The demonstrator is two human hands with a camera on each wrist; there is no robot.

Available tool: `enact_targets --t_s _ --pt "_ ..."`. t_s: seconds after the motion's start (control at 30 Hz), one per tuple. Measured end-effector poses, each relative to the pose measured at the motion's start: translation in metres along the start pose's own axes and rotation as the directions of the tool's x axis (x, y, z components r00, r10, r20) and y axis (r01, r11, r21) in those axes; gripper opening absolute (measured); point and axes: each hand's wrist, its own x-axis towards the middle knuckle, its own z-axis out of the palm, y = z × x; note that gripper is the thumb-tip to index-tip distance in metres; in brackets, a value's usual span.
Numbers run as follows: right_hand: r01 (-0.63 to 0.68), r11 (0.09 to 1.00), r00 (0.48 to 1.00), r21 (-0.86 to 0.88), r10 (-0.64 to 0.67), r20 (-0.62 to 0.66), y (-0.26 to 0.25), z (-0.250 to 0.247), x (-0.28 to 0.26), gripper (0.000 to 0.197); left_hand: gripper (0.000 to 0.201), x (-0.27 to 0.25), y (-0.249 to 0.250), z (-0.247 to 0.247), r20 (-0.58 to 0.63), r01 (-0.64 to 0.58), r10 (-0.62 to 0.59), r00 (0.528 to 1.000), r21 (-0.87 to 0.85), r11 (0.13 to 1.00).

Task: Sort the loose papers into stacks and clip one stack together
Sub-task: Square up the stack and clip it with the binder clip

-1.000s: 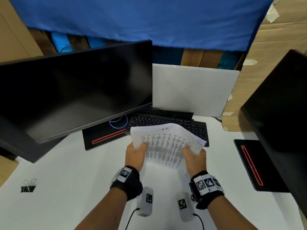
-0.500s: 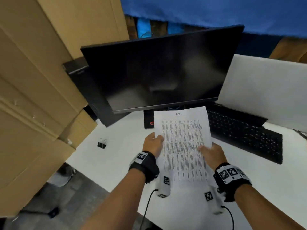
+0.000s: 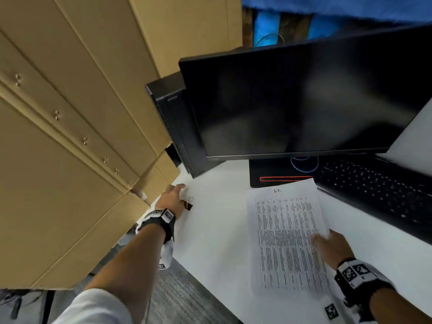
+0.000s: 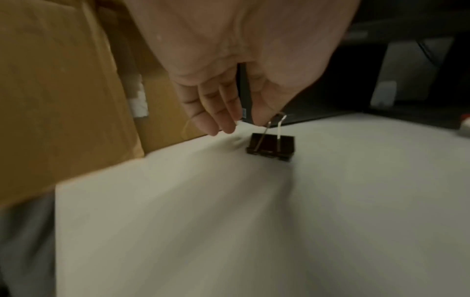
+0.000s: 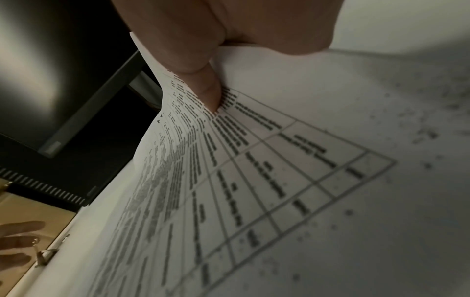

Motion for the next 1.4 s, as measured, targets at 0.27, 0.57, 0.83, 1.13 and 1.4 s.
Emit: enact_targets --t_s 0.27,0.57,0.83,1.13,1.4 --pt "0.002 1.000 1.000 -0.010 -0.002 0.028 -0.002 -0.003 0.002 0.024 0.036 0.021 0.009 -0.001 0.141 -0.149 0.138 0.980 0.075 0.986" --pt "0.025 1.000 0.998 -0.014 -0.024 0.051 -0.003 -0.001 0.007 0.022 0.013 0.019 0.023 0.015 0.123 -0.214 0.222 0.967 -0.075 0.974" --pt "0.040 0.999 0.998 -0.011 -0.039 0.055 0.003 0.000 0.011 0.020 0.027 0.008 0.029 0.019 0.058 -0.141 0.162 0.985 -0.274 0.951" --pt "0.046 0.999 0.998 -0.002 -0.046 0.046 0.003 -0.001 0.011 0.022 0.033 0.001 0.040 0.019 0.087 -0.070 0.115 0.990 -0.408 0.910" --pt "0.044 0.999 0.998 0.022 -0.045 0.047 0.009 -0.004 0.008 0.019 0.036 -0.007 0.055 0.017 0.153 -0.049 0.112 0.982 -0.367 0.929"
